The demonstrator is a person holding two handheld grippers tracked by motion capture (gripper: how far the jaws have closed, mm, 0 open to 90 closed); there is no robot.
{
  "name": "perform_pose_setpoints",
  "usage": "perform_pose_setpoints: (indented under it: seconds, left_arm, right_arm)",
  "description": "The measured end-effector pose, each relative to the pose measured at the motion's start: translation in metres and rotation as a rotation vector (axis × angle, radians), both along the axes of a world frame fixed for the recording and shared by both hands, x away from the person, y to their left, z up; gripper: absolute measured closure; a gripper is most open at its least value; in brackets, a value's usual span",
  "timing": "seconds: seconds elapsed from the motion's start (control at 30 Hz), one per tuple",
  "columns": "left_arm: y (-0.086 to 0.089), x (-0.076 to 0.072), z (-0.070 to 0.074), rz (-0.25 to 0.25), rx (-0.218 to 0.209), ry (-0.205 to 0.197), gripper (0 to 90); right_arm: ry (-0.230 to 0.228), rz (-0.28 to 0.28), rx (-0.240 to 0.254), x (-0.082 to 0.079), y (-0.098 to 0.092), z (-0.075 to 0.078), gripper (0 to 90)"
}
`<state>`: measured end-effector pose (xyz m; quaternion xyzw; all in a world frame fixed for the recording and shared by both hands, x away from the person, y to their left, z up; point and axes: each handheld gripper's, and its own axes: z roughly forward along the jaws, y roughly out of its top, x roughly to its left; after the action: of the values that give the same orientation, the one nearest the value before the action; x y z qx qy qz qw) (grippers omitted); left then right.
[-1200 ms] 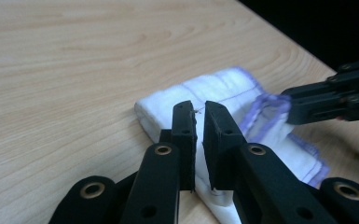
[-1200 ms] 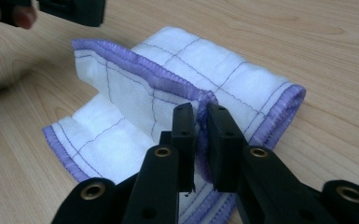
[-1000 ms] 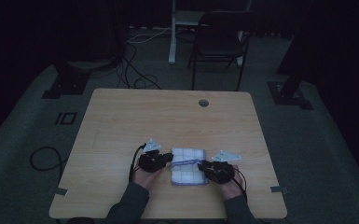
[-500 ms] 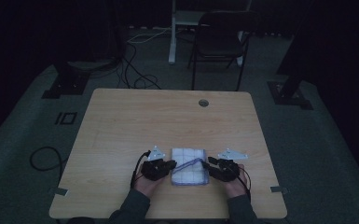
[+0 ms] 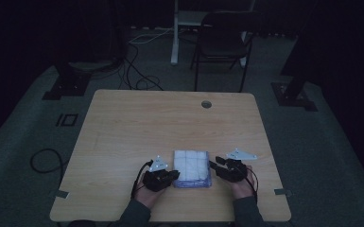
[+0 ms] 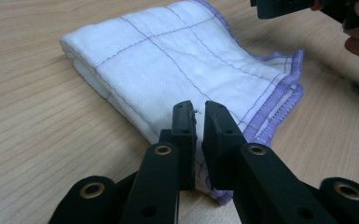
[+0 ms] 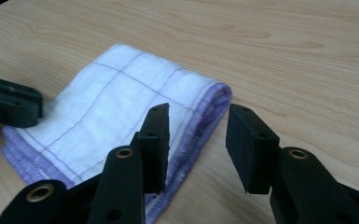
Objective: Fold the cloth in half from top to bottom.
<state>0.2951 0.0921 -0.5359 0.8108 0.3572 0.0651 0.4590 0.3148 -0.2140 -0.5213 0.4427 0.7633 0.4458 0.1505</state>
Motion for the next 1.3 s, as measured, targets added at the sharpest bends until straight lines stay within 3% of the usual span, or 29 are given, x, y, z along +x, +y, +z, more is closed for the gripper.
perform_pose_setpoints:
  seconds: [0.13, 0.43, 0.77, 0.97, 1.3]
  left_arm:
    - [0.007, 0.003, 0.004, 0.02, 0.001, -0.012, 81.2]
    - [0.03, 0.014, 0.005, 0.093, 0.055, -0.039, 75.1]
    - [0.049, 0.022, 0.006, 0.206, 0.214, -0.113, 59.4]
    - [0.061, 0.03, 0.003, 0.276, 0.232, -0.089, 57.6]
    - [0.07, 0.037, 0.0, 0.321, 0.245, -0.067, 56.0]
  right_arm:
    - [-0.002, -0.027, -0.036, 0.003, -0.005, -0.002, 59.3]
    - [0.019, -0.052, -0.046, 0.012, -0.015, -0.009, 58.9]
    - [0.055, -0.085, -0.035, 0.017, -0.024, -0.017, 57.0]
    - [0.054, -0.102, -0.043, 0.017, -0.027, -0.018, 56.7]
    - [0.053, -0.122, -0.065, 0.018, -0.028, -0.019, 56.4]
